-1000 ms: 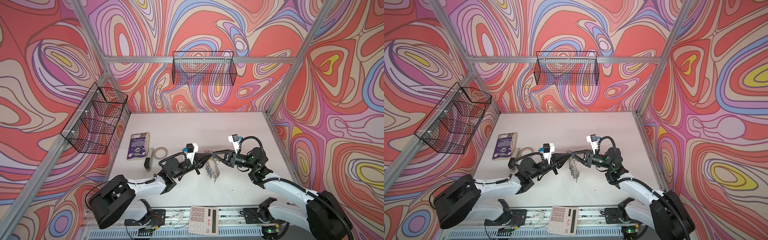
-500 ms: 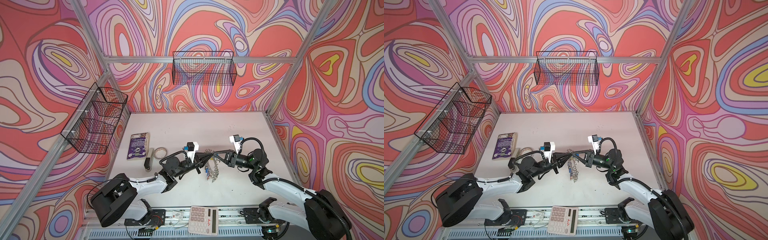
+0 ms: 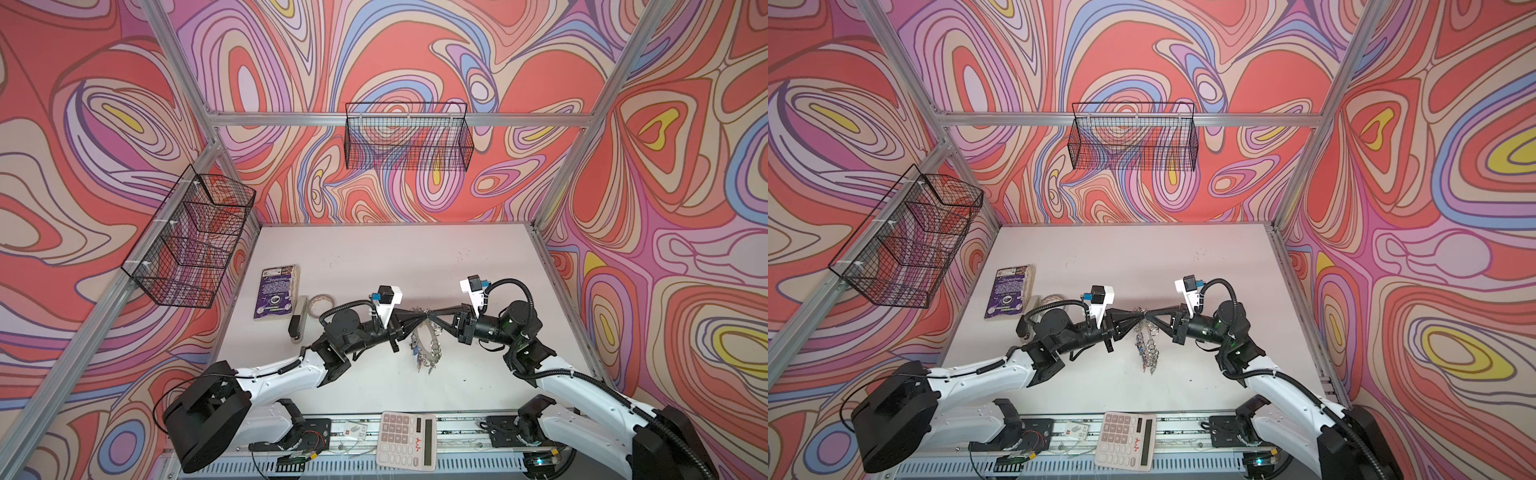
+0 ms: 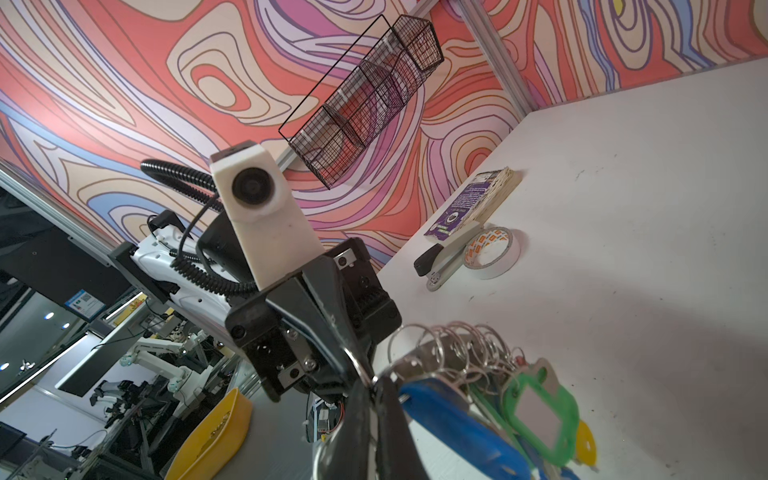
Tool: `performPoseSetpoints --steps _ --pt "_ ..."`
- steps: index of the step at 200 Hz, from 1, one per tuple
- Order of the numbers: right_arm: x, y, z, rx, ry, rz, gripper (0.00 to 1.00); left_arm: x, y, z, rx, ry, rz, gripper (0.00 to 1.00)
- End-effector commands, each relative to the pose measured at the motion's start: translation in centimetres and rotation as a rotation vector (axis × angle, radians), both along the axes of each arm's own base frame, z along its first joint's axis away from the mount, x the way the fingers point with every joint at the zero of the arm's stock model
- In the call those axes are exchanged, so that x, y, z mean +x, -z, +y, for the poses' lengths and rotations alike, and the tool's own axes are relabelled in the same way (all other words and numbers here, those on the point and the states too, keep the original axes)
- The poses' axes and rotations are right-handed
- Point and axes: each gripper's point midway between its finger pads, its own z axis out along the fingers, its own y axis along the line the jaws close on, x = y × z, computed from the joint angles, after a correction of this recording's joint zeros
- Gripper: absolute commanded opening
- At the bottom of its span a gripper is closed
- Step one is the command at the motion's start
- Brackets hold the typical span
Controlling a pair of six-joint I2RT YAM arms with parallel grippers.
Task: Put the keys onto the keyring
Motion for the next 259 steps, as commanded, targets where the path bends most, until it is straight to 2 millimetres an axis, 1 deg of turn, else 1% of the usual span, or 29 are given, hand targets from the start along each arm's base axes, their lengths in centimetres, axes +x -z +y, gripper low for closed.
performPoseSetpoints --steps 1,4,6,10,21,43,72,93,101,112,120,136,140,145,170,174,206,225,259 --pt "1.2 -1.8 -0.6 -0.031 0.076 -0.161 0.00 0.3 2.0 0.8 0.123 -0.009 0.013 0.07" --pt "1.2 -1.7 -0.7 -0.036 0.078 -0.168 0.00 0.3 2.2 0.9 0.134 -0.008 0.015 0.08" --pt "1.2 -1.7 -0.6 -0.038 0.080 -0.172 0.00 0.4 1.0 0.7 0.119 -0.007 -0.005 0.09" --pt "1.2 -1.7 -0.7 -0.044 0.085 -0.183 0.00 0.4 0.7 0.7 0.124 -0.007 -0.012 0.09" --pt "1.3 -1.6 -0.7 -0.063 0.090 -0.205 0.00 0.3 0.8 1.0 0.147 -0.007 -0.016 0.11" --pt "1.4 -1.6 -0.7 -0.083 0.103 -0.244 0.00 -0.1 1.5 1.4 0.213 0.011 -0.013 0.20" --pt "1.3 -1.2 -0.2 -0.123 0.099 -0.281 0.00 -0.2 2.0 1.9 0.286 0.025 -0.010 0.25" --pt "1.0 -0.6 0.4 -0.168 0.092 -0.308 0.00 -0.3 1.6 2.7 0.369 0.053 -0.072 0.35" --pt "0.9 -0.3 0.6 -0.189 0.091 -0.320 0.00 -0.3 1.5 3.1 0.400 0.065 -0.096 0.38" --pt "0.7 0.1 1.0 -0.220 0.086 -0.335 0.00 -0.4 0.7 3.5 0.426 0.103 -0.140 0.40" --pt "0.6 0.3 1.2 -0.238 0.081 -0.347 0.00 -0.6 0.4 3.8 0.454 0.140 -0.154 0.40" --pt "0.4 0.4 1.5 -0.254 0.074 -0.368 0.00 -0.4 -0.3 4.1 0.513 0.178 -0.192 0.40" --pt "0.4 0.4 1.5 -0.255 0.075 -0.372 0.00 -0.7 0.1 4.2 0.540 0.204 -0.179 0.40" --pt "0.3 0.3 1.6 -0.253 0.072 -0.377 0.00 -1.0 -0.1 4.3 0.562 0.234 -0.184 0.40" --pt "0.2 0.2 1.7 -0.249 0.064 -0.386 0.00 -3.3 0.6 4.5 0.666 0.451 -0.157 0.40" --pt "0.2 0.2 1.7 -0.249 0.063 -0.386 0.00 -3.4 0.6 4.5 0.676 0.470 -0.159 0.41" --pt "-0.1 0.3 1.8 -0.245 0.051 -0.388 0.00 -2.3 0.3 3.9 0.693 0.483 -0.189 0.41" --pt "-0.2 0.4 1.9 -0.245 0.048 -0.388 0.00 -1.6 0.1 3.4 0.700 0.486 -0.178 0.38" --pt "-0.3 0.4 1.9 -0.240 0.045 -0.387 0.00 -0.7 0.6 2.4 0.712 0.483 -0.164 0.33"
